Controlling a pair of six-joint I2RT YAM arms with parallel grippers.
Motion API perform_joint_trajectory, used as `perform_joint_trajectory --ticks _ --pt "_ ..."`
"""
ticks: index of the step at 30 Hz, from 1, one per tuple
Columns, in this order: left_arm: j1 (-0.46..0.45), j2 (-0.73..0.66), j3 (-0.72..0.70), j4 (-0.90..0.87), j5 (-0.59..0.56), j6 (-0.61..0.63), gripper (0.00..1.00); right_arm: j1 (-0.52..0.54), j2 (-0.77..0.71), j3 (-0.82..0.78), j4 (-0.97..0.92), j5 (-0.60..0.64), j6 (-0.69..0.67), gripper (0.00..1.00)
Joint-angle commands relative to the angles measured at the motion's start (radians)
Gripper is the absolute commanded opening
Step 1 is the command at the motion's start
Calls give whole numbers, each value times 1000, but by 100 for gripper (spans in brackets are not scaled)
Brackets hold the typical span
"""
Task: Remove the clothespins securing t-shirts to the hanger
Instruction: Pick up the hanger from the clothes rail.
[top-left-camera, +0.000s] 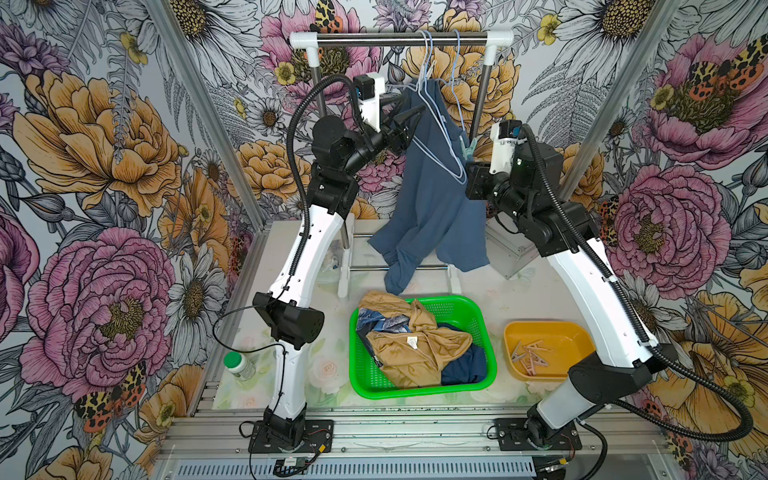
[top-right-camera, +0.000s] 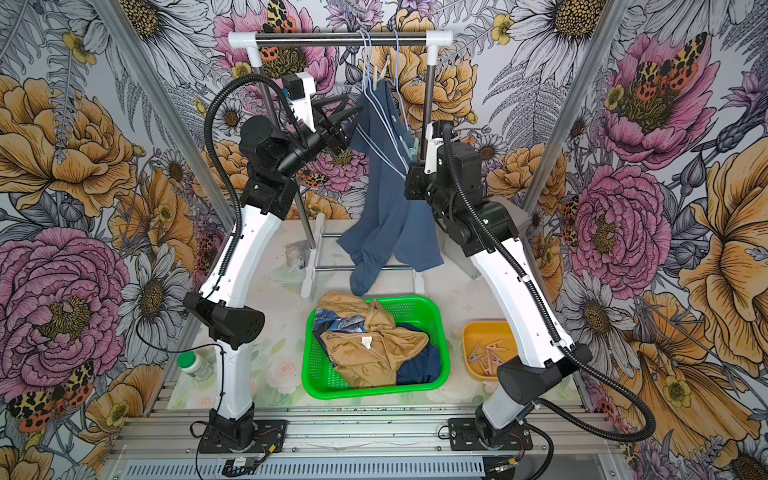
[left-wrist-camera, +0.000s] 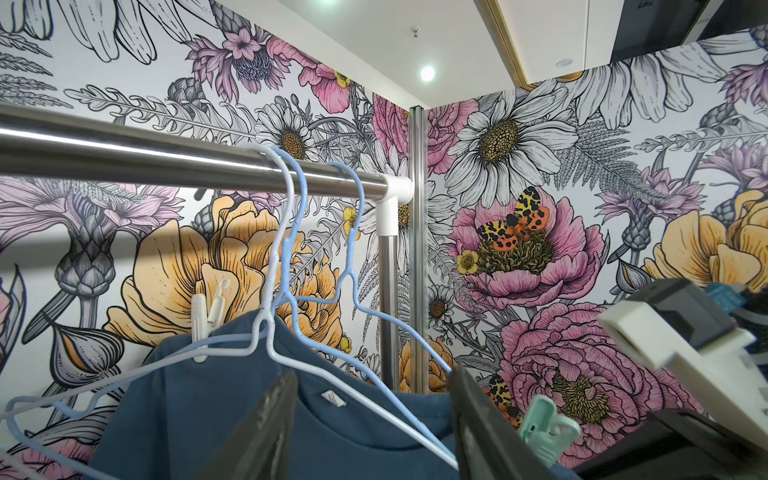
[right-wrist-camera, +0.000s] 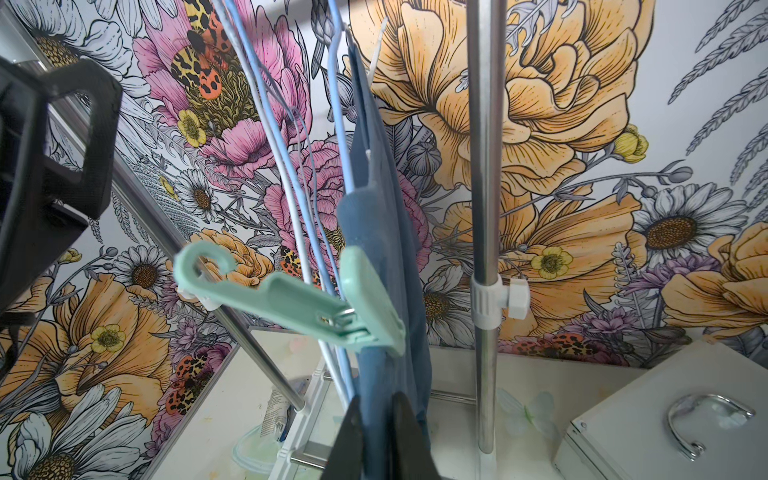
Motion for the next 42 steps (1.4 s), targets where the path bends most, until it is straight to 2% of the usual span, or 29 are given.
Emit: perform_joint_trajectory --ticks 1,5,6,8,18,42 --pt "3 6 20 19 -9 -13 59 -11 -30 -27 -1 -10 8 17" --pt "-2 6 21 19 -12 -8 59 -23 -58 -56 -1 -10 8 14" --pt "-3 7 21 16 -12 -5 59 -25 -62 -63 -1 -13 7 11" --pt "-7 7 24 3 -16 8 59 -29 -69 -75 -1 -18 8 0" --pt "-14 10 40 -12 -25 20 59 -29 -67 -39 1 -25 -2 0" --pt "-20 4 59 -11 -20 -19 59 -24 -55 171 23 -30 -108 0"
